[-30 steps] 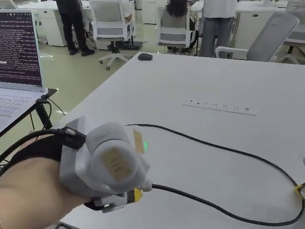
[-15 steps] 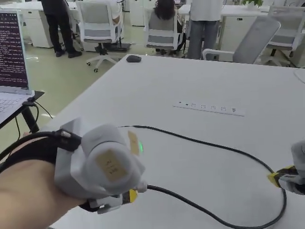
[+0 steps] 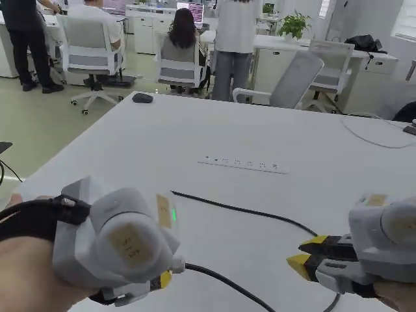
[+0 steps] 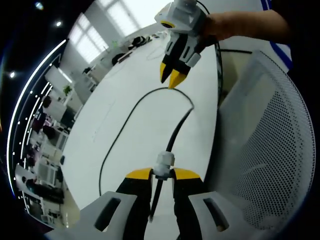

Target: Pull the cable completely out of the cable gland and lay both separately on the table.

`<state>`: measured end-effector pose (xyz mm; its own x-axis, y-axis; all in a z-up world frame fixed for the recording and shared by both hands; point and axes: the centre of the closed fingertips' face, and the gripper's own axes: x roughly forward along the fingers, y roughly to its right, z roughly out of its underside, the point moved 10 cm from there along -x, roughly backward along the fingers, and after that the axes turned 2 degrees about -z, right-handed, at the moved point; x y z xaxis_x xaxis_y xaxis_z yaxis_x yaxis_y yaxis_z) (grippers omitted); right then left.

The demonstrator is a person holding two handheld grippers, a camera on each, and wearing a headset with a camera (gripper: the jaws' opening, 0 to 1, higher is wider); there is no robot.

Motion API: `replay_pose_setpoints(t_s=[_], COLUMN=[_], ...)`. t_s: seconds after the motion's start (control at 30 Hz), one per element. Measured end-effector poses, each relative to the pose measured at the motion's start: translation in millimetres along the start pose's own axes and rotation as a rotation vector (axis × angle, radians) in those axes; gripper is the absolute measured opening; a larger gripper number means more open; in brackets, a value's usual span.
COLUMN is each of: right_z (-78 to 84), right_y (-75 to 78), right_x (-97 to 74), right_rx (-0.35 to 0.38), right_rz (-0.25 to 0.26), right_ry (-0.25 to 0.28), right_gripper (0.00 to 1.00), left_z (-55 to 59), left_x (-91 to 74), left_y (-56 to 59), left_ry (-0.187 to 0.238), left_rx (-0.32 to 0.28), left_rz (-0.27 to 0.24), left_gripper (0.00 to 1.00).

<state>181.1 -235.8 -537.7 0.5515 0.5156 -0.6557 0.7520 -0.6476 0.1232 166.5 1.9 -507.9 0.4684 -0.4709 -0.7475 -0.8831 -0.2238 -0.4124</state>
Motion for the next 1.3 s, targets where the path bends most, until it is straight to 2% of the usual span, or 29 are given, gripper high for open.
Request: replay_pose_setpoints(t_s=[0.07,0.13,0.27,0.43,0.57,0.7,0.9,1.03,1.13,1.3], right_z=[-10.6,-20.2,-38.2,-51.6,-56.7,-58.7,-63.1,-60.4,-58.5,-48.8], right_y=[-16.1,-30.2,-52.5,-69.7,-73.7,-77.0,-88.7,-89.3,-88.7,-84.9], right_x=[3.4,6.5,11.9,15.3,10.3,7.3,12.2,12.0,10.2,6.6], right_rx=[-0.095,-0.140,-0.190,-0.255,-0.256,-0.269,-0.303,-0.337,-0.325,-0.327], right_rz=[-0.046,-0.086,-0.141,-0.169,-0.177,-0.179,-0.204,-0.197,-0.198,-0.184], right_ry=[-0.031,-0.033,-0.004,0.003,0.019,0.024,0.031,0.015,0.022,-0.001], right_gripper=[0.18,0.18,0.19,0.15,0.18,0.18,0.15,0.04,0.04,0.03], left_z=[-2.5,-4.0,-5.2,-5.8,-5.4,-6.1,-15.4,-18.5,-17.6,-12.0], left_x=[-0.6,-0.7,-2.2,-1.1,-3.6,-4.7,-4.1,-4.4,-4.6,-5.2], left_y=[-0.2,-0.7,-0.3,7.3,6.6,7.6,14.0,16.8,16.1,13.1], left_ry=[0.017,0.024,0.028,0.014,0.017,0.017,0.049,0.062,0.061,0.044], left_rx=[0.001,0.011,0.028,0.066,0.059,0.068,0.076,0.081,0.078,0.073], left_rz=[0.002,-0.005,-0.009,0.005,0.004,0.000,0.009,0.017,0.014,0.008], left_gripper=[0.16,0.16,0.16,0.16,0.16,0.16,0.16,0.16,0.16,0.16])
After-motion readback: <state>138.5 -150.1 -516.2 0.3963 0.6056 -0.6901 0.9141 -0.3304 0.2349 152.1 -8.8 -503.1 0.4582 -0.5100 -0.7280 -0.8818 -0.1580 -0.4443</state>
